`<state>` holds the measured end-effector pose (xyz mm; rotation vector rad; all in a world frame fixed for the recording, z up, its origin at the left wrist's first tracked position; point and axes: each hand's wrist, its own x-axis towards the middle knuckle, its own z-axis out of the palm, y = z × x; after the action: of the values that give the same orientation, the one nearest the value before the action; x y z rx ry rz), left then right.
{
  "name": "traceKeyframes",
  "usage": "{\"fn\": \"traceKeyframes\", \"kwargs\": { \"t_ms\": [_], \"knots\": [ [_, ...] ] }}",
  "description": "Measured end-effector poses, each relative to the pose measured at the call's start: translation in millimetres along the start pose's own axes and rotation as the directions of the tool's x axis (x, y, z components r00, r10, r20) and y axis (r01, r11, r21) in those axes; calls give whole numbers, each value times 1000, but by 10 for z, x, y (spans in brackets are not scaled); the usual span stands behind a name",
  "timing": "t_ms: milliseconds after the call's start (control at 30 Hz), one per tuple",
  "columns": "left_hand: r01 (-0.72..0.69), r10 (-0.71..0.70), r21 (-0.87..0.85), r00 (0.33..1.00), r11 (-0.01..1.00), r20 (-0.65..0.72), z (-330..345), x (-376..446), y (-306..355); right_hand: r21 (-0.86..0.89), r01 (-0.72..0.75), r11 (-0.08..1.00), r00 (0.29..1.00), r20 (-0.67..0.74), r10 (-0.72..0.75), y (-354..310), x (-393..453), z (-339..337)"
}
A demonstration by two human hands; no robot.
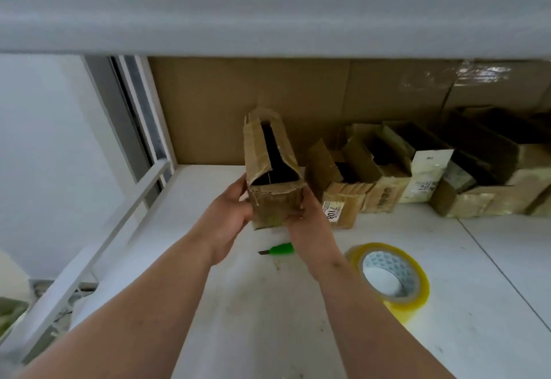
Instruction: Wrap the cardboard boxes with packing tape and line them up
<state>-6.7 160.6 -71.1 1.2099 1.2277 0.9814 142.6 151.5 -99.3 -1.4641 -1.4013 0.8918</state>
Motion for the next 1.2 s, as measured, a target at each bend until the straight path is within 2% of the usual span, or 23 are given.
{"fn": "traceKeyframes", "kwargs": {
  "t_ms": [100,233,300,367,467,533,600,700,767,833,1033,1200],
  "knots": [
    [0,4,131,1000,991,-29,105,148,-62,3,-34,999,998,53,34,8,16,-43],
    [35,-13,142,989,989,-150,182,308,-178,-108,-143,984,987,52,149,127,47,3],
    [45,-16,157,983,987,-182,200,356,-221,-97,-173,980,984,-62,167,149,46,-55],
    [35,1,176,980,984,-200,230,371,-240,-7,-161,987,963,-219,156,140,-18,-175],
    [22,32,214,969,977,-243,269,376,-263,88,-126,988,878,-454,152,187,-59,-342],
    [14,75,299,957,954,-282,285,400,-297,167,-151,974,844,-491,215,215,-34,-403],
    [29,85,326,940,945,-329,303,417,-320,185,-214,959,855,-440,275,227,15,-468],
    [44,30,205,937,978,-348,358,405,-337,61,-298,952,909,-286,303,225,122,-536],
    [57,-12,121,938,991,-347,386,412,-351,47,-318,947,922,-220,320,222,189,-546],
    [65,-42,61,943,996,-330,416,411,-345,22,-320,947,931,-177,318,228,237,-547],
    [76,-96,-141,986,987,-140,477,394,-272,39,-243,969,967,-64,245,187,307,-610],
    [63,-89,-200,989,978,-122,454,382,-270,42,-189,981,982,15,189,182,253,-708]
  ]
}}
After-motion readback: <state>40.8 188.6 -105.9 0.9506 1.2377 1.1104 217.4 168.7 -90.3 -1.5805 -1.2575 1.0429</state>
